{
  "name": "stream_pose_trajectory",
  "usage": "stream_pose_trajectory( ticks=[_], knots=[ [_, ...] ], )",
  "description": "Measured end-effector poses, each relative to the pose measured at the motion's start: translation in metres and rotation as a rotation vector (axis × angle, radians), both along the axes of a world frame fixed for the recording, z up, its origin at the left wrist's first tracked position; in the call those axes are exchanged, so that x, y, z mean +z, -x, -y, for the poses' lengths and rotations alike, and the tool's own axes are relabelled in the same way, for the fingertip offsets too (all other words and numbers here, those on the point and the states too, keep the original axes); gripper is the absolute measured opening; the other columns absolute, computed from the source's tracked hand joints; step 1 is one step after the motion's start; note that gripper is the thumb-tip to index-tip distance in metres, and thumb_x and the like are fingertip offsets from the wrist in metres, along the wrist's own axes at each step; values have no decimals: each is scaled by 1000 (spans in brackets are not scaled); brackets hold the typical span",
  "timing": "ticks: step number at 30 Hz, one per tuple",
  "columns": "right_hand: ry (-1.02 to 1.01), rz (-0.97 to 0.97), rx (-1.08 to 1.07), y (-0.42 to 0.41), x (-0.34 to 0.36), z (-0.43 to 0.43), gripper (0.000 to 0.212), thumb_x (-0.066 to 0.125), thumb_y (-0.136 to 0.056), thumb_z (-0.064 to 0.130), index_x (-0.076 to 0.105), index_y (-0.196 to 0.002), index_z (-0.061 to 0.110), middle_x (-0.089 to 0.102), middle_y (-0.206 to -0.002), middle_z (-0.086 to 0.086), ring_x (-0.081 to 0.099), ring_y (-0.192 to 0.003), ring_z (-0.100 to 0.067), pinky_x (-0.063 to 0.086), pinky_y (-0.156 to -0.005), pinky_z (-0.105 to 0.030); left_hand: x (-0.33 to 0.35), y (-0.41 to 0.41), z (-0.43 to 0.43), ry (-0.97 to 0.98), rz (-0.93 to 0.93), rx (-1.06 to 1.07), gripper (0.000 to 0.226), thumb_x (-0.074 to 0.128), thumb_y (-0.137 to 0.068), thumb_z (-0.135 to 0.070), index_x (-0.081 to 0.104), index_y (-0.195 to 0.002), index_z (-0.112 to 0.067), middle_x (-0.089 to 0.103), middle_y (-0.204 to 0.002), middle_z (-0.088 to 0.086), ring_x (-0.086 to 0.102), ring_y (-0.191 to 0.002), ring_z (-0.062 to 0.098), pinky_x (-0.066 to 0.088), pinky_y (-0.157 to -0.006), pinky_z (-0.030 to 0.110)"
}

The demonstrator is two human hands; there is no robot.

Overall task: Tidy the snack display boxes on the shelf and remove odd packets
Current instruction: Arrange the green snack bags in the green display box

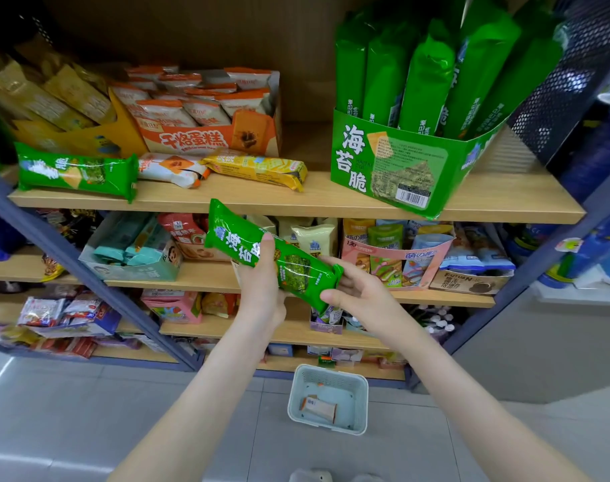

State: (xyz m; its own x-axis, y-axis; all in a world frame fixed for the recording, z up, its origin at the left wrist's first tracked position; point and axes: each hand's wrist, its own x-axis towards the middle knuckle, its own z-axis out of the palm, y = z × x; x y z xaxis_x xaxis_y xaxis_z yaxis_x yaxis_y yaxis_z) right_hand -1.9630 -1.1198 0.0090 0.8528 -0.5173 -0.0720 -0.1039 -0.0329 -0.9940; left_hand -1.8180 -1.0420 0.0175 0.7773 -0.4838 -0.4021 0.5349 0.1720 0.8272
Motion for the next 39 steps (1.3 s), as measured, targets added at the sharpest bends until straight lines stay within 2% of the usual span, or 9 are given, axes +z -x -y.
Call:
stream_pose_trajectory(
  ticks=[3, 6, 10, 14, 16, 20, 27, 33, 39],
  knots=[
    [-62, 29, 38, 2, 1, 2, 58, 57, -93, 0, 40, -140, 29, 59, -130, 8, 59, -117, -4, 49, -96, -24, 4, -1, 2, 28, -21, -22, 46, 59, -95, -36, 47, -135, -16, 66, -121, 11, 68, -105, 26, 59, -80, 45],
    [-106, 59, 71, 4, -1, 6, 52, 52, -95, 3, 42, -135, 36, 57, -136, 5, 56, -123, -12, 48, -99, -29, 8, 0, 1, 29, -49, -38, 44, 57, -96, -36, 48, -133, -14, 67, -119, 13, 68, -104, 27, 56, -87, 48],
    [-160, 105, 54, 2, -4, 8, 44, 47, -96, 9, 44, -136, 27, 58, -135, 1, 56, -124, -18, 46, -104, -33, 11, 2, -1, 40, -115, -48, 35, 56, -96, -37, 54, -122, -13, 68, -117, 15, 68, -104, 29, 53, -91, 52],
    [-136, 122, 31, 3, -6, 10, 43, 50, -97, 4, 50, -134, 26, 60, -133, -2, 56, -125, -22, 47, -102, -32, 12, 2, -3, 29, -84, -101, 42, 53, -97, -41, 51, -129, -14, 70, -112, 13, 70, -98, 27, 59, -68, 43],
    [-95, 126, 48, 8, -3, 12, 41, 61, -93, 17, 57, -132, 31, 60, -134, -2, 55, -126, -22, 48, -99, -30, 13, -1, -5, -4, -26, -160, 47, 53, -96, -45, 49, -134, -16, 71, -112, 10, 71, -95, 24, 57, -58, 36],
    [-59, 113, 91, 11, 12, 15, 48, 68, -80, 53, 68, -120, 26, 67, -123, -2, 60, -118, -22, 50, -96, -33, 14, -7, -14, 9, 67, -285, 33, 59, -95, -30, 54, -121, -11, 70, -108, 9, 69, -91, 20, 57, -68, 34],
    [23, 54, 83, -12, 24, 8, 59, 62, -84, 31, 46, -139, 20, 58, -134, 6, 55, -121, -4, 46, -102, -26, 9, 5, -30, 148, 161, -601, 48, 60, -85, -22, 55, -131, -10, 67, -119, 10, 63, -107, 24, 51, -95, 47],
    [13, 98, 85, -13, 27, 4, 49, 56, -93, 7, 45, -138, 22, 57, -132, 16, 54, -120, 1, 46, -97, -17, 9, -4, -38, 229, 195, -634, 39, 63, -85, -22, 64, -124, -16, 66, -124, 11, 62, -112, 24, 53, -91, 41],
    [2, 106, 79, -12, 32, 3, 46, 54, -93, 15, 49, -138, 18, 59, -133, 9, 55, -124, -6, 44, -102, -24, 7, -9, -42, 257, 229, -660, 36, 56, -88, -16, 67, -122, -16, 66, -124, 11, 62, -113, 26, 53, -92, 41]
  ],
)
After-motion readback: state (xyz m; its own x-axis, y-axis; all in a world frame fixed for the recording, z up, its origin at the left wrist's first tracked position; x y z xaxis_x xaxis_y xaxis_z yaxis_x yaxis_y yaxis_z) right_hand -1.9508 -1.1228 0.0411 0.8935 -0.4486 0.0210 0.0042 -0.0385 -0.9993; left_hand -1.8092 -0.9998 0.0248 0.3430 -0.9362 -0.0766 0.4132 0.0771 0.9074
